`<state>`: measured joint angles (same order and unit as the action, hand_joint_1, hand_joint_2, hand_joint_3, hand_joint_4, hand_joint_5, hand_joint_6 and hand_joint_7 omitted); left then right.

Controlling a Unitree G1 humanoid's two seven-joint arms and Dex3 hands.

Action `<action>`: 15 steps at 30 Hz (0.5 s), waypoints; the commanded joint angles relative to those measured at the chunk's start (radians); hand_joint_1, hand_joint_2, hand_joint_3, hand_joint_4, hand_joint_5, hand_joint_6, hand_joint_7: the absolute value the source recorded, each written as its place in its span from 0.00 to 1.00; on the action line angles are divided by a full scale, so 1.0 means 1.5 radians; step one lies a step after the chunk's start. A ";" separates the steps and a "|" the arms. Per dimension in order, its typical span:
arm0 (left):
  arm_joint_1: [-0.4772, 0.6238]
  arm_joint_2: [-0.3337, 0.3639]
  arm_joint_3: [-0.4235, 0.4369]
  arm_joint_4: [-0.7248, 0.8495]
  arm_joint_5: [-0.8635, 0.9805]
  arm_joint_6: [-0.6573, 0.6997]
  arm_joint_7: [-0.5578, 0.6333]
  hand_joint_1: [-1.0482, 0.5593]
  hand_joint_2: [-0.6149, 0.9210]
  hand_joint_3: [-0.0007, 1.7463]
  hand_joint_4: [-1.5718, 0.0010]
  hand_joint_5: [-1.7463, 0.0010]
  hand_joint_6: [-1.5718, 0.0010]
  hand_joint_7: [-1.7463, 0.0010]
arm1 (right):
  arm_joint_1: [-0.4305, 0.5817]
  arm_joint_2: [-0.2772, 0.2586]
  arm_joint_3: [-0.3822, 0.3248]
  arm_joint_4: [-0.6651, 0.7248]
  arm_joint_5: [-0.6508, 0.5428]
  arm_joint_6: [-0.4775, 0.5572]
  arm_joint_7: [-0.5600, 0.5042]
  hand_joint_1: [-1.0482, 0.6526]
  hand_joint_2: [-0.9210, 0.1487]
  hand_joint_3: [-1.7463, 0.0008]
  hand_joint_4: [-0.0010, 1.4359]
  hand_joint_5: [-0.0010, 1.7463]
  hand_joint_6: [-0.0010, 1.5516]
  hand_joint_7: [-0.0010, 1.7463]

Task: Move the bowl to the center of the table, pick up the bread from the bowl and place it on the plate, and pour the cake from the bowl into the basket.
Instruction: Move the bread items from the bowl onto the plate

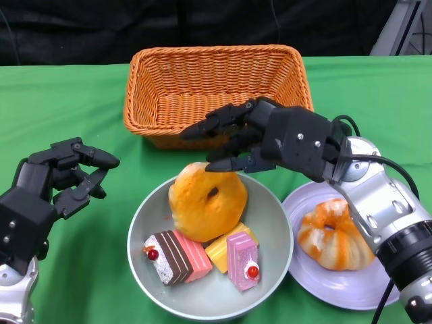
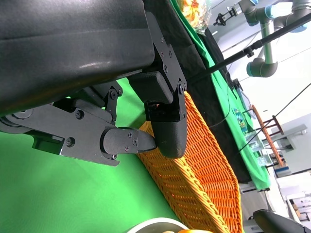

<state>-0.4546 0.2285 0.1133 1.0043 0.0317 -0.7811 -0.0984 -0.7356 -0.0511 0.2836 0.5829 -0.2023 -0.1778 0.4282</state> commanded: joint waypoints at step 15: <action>-0.001 0.008 0.001 0.001 0.002 0.003 0.013 0.54 1.00 0.17 0.48 0.22 0.42 0.53 | 0.013 -0.002 -0.012 -0.055 0.028 0.083 0.003 0.36 0.00 0.94 0.80 0.11 0.60 0.05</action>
<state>-0.4547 0.2285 0.1120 1.0067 0.0322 -0.7803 -0.0908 -0.7279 -0.0434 0.2696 0.5227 -0.1619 -0.0670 0.4320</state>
